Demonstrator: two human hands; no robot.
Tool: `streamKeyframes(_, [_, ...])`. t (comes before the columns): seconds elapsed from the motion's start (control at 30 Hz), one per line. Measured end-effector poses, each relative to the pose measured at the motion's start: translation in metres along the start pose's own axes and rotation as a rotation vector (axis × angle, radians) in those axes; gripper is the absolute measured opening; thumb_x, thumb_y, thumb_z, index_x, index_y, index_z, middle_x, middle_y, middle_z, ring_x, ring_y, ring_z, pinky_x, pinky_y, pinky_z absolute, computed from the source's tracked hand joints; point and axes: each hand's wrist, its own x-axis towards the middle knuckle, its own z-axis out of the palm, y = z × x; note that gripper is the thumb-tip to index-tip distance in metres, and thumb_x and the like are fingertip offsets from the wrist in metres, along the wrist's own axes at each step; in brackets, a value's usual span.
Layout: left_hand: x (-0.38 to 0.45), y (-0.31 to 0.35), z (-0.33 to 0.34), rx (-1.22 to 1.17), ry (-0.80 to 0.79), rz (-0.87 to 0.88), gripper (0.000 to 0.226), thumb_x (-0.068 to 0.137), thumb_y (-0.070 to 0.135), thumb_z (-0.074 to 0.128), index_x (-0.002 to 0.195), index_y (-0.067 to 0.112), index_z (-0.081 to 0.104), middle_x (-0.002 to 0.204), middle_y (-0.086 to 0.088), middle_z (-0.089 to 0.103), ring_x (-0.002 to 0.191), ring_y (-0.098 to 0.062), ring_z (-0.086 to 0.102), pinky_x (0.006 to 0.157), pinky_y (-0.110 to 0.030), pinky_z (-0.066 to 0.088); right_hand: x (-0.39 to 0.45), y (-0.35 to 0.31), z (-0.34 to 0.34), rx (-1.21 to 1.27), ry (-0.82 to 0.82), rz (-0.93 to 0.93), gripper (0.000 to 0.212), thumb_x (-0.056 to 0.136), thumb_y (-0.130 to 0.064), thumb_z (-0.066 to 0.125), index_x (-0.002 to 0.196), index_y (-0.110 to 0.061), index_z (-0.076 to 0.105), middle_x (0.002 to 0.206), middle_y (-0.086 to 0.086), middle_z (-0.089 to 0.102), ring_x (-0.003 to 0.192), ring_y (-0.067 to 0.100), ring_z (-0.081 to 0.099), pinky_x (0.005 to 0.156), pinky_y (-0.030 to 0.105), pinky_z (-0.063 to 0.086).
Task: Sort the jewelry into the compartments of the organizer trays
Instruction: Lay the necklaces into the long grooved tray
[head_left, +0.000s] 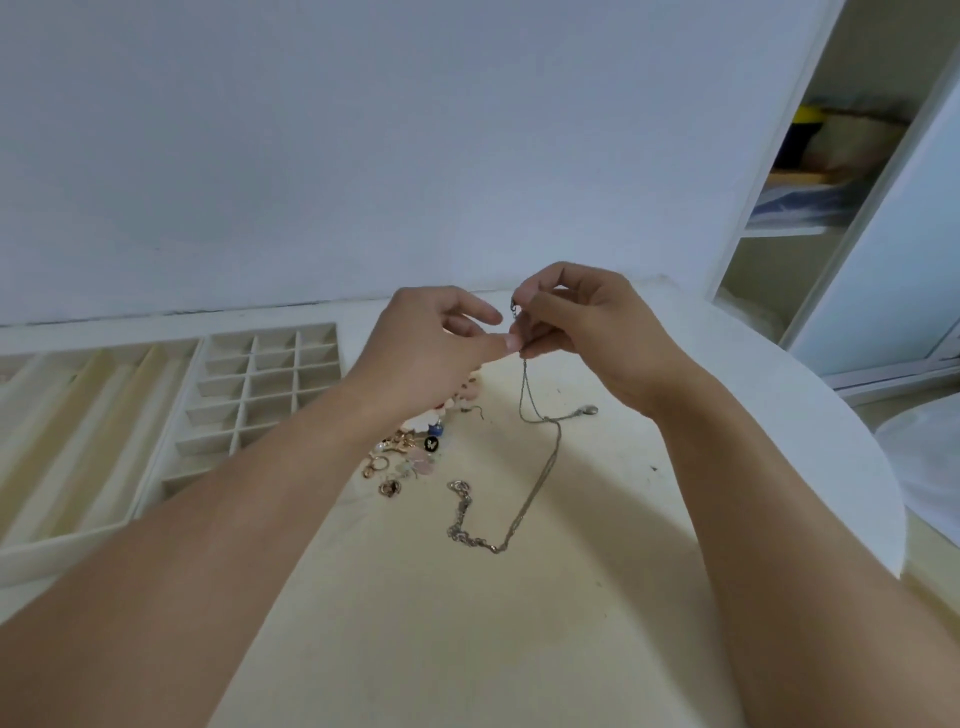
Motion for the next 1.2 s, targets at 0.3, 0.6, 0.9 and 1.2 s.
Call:
streamKeyframes(0.3, [-0.002,0.0,0.003,-0.003,-0.03,-0.019,0.017,0.084,0.025,0.081,0.095,0.013,0.078,0.079,-0.004,0.068,0.059,-0.005,0.058,0.039,-0.008,0.039,-0.001,0.004,0.002,-0.071,-0.107,0.028,0.012,0.098,-0.012,0.063,0.091,-0.005,0.069,0.078,0.008,0.071,0.075,0.026,0.07,0.072,0.033,0.058])
streamKeyframes(0.6, [0.003,-0.004,-0.007,-0.035,-0.093,-0.102,0.006,0.085,0.025,0.08,0.086,0.019,0.078,0.081,-0.006,0.073,0.053,-0.006,0.065,0.053,-0.022,0.047,0.001,0.005,0.0,-0.17,-0.11,0.036,0.012,0.099,-0.018,0.061,0.092,-0.01,0.066,0.08,0.004,0.069,0.069,0.021,0.066,0.07,0.033,0.055])
streamKeyframes(0.9, [0.003,-0.006,-0.012,-0.102,-0.224,-0.196,0.01,0.087,0.015,0.077,0.097,0.013,0.075,0.089,0.001,0.079,0.089,-0.027,0.073,0.056,-0.023,0.042,0.002,0.007,0.0,-0.194,-0.043,0.073,0.017,0.099,-0.02,0.059,0.095,-0.004,0.062,0.06,0.001,0.047,0.056,0.016,0.039,0.062,0.031,0.047])
streamKeyframes(1.2, [0.002,-0.004,-0.018,-0.085,-0.179,-0.187,0.008,0.082,0.009,0.08,0.09,0.007,0.078,0.085,-0.006,0.079,0.082,-0.021,0.077,0.071,-0.037,0.045,0.001,0.005,0.0,-0.235,-0.048,0.14,0.012,0.096,-0.02,0.058,0.084,-0.019,0.06,0.075,0.0,0.068,0.06,0.014,0.05,0.06,0.031,0.035])
